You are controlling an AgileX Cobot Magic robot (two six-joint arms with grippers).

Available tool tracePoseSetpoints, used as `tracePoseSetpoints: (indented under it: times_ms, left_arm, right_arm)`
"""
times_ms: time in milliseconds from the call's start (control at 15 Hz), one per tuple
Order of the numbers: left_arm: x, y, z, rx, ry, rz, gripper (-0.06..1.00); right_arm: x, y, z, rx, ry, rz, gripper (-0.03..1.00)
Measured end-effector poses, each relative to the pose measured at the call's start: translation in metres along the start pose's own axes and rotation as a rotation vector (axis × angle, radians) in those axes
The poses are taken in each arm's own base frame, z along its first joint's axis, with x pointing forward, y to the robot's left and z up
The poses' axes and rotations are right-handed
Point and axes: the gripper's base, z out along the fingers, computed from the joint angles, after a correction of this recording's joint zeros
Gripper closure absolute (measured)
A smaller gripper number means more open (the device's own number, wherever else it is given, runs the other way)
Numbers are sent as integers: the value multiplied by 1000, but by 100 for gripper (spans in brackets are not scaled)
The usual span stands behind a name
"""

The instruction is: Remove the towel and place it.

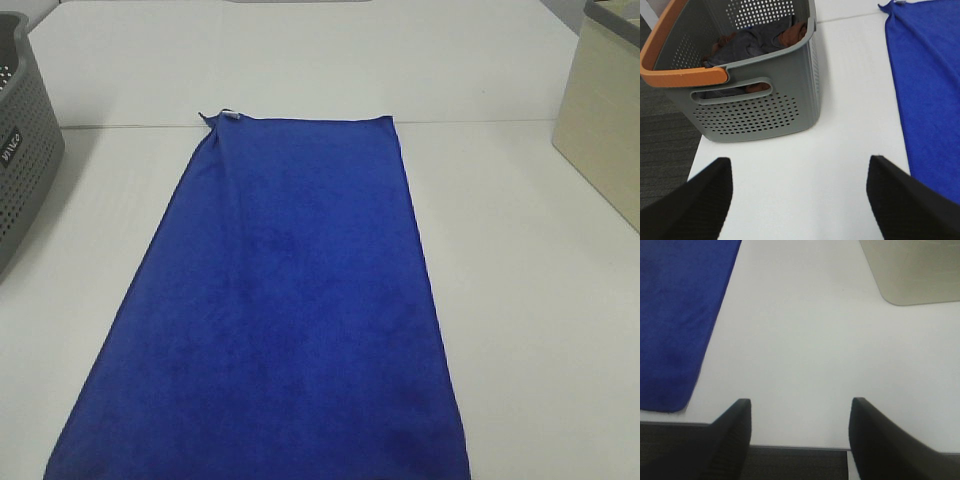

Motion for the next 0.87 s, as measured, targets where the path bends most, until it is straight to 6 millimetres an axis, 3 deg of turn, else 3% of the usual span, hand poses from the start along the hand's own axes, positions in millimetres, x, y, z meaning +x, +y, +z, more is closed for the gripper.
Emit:
tracePoseSetpoints:
  times_ms: [200, 867]
  left_arm:
    - [14, -8, -5, 74, 10, -9, 24]
    - [15, -11, -4, 103, 11, -16, 24]
  right_arm:
    - [0, -1, 8, 0, -22, 3, 38]
    - [0, -1, 12, -1, -33, 3, 38]
